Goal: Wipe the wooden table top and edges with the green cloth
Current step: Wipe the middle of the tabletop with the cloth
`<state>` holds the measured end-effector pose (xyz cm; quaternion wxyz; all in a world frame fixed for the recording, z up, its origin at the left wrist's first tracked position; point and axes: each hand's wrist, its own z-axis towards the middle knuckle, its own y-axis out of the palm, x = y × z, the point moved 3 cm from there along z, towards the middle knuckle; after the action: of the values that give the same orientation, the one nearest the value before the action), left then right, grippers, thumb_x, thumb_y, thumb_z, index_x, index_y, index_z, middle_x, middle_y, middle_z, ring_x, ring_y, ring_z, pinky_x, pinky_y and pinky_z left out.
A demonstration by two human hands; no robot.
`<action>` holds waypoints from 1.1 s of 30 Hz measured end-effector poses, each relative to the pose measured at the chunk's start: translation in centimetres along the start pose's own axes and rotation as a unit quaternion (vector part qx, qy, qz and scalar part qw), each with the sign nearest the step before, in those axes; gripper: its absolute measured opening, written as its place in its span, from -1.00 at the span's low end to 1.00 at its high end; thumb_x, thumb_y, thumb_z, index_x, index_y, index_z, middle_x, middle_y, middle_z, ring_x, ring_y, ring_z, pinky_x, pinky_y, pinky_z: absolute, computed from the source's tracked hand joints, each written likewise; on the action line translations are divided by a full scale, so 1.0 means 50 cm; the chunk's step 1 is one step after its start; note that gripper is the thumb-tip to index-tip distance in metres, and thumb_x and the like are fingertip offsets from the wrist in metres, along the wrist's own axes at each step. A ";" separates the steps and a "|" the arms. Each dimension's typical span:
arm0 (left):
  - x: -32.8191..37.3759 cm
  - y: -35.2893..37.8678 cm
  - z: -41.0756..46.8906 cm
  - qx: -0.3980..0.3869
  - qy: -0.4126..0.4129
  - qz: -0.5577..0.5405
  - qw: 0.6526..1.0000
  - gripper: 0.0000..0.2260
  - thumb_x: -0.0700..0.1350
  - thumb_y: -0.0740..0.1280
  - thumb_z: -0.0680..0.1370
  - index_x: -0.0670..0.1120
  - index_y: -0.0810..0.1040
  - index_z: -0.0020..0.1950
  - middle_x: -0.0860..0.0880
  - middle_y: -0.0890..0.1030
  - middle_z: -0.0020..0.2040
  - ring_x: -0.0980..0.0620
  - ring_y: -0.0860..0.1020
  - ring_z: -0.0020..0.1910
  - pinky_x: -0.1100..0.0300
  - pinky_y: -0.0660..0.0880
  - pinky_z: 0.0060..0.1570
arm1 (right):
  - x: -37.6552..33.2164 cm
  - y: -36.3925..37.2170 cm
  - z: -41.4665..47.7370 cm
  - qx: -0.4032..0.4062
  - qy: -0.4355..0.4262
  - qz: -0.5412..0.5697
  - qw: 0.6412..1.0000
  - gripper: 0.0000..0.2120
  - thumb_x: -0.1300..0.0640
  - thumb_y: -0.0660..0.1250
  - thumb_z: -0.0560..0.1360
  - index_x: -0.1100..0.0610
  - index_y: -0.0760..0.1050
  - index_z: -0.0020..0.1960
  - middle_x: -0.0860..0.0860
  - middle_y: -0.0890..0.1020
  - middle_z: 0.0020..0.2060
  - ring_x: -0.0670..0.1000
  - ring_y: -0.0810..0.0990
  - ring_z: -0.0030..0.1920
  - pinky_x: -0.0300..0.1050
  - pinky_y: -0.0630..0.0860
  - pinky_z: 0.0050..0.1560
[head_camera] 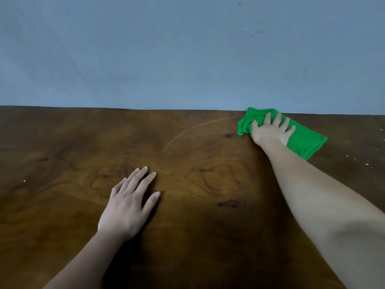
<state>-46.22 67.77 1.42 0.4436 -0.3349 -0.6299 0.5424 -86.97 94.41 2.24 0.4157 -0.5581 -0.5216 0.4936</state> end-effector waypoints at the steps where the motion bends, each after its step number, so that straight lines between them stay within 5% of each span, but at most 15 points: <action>1: 0.000 0.000 0.001 -0.001 -0.001 -0.001 1.000 -0.28 0.50 -0.22 0.68 0.25 0.07 0.79 0.20 -0.02 0.81 0.22 -0.19 0.76 0.06 -0.15 0.73 | -0.038 0.005 -0.007 -0.004 -0.007 -0.007 1.000 -0.19 -0.37 -0.20 0.70 0.05 -0.14 0.82 0.17 -0.11 0.79 0.32 -0.17 0.77 0.46 -0.21 0.69; 11: 0.005 -0.003 0.000 -0.008 0.000 -0.004 1.000 -0.27 0.52 -0.26 0.65 0.28 0.03 0.79 0.23 -0.06 0.80 0.23 -0.23 0.75 0.03 -0.15 0.75 | -0.447 0.078 -0.144 -0.016 -0.205 -0.038 0.978 -0.09 -0.45 -0.23 0.67 0.13 -0.15 0.81 0.24 -0.11 0.78 0.37 -0.16 0.76 0.53 -0.21 0.67; 16: 0.002 -0.002 0.002 -0.006 0.007 -0.007 1.000 -0.30 0.50 -0.24 0.67 0.28 0.03 0.78 0.23 -0.05 0.80 0.25 -0.24 0.75 0.02 -0.13 0.75 | -0.560 0.112 -0.251 -0.032 -0.398 -0.062 0.915 -0.14 -0.51 -0.21 0.66 -0.07 -0.06 0.81 0.08 -0.07 0.80 0.26 -0.16 0.78 0.45 -0.23 0.69; 22: 0.002 -0.003 0.002 -0.011 0.002 -0.005 1.000 -0.30 0.50 -0.24 0.67 0.29 0.03 0.78 0.21 0.00 0.80 0.19 -0.14 0.77 0.04 -0.16 0.74 | -0.474 0.120 -0.309 -0.039 -0.555 -0.080 0.827 -0.20 -0.51 -0.20 0.68 -0.14 0.00 0.80 -0.07 -0.08 0.80 0.04 -0.17 0.78 0.27 -0.20 0.74; 25: 0.000 -0.003 0.001 -0.008 -0.001 -0.006 1.000 -0.29 0.49 -0.22 0.68 0.25 0.09 0.78 0.16 0.10 0.80 0.15 -0.06 0.78 0.00 -0.09 0.75 | -0.380 0.107 -0.301 -0.037 -0.551 -0.060 0.832 -0.21 -0.53 -0.21 0.67 -0.20 -0.03 0.80 -0.12 -0.09 0.80 -0.02 -0.17 0.78 0.19 -0.21 0.75; 33: 0.005 -0.003 0.000 -0.002 -0.001 0.000 1.000 -0.30 0.48 -0.20 0.69 0.24 0.11 0.78 0.18 0.05 0.80 0.18 -0.11 0.77 0.00 -0.09 0.75 | -0.093 0.056 -0.209 0.002 -0.362 -0.028 0.932 -0.17 -0.61 -0.32 0.60 -0.29 -0.10 0.78 -0.12 -0.12 0.79 0.00 -0.17 0.78 0.20 -0.18 0.75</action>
<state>-46.29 67.97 1.61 0.4422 -0.3356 -0.6313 0.5416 -76.04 90.03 1.81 0.2135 -0.3259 -0.6515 0.6509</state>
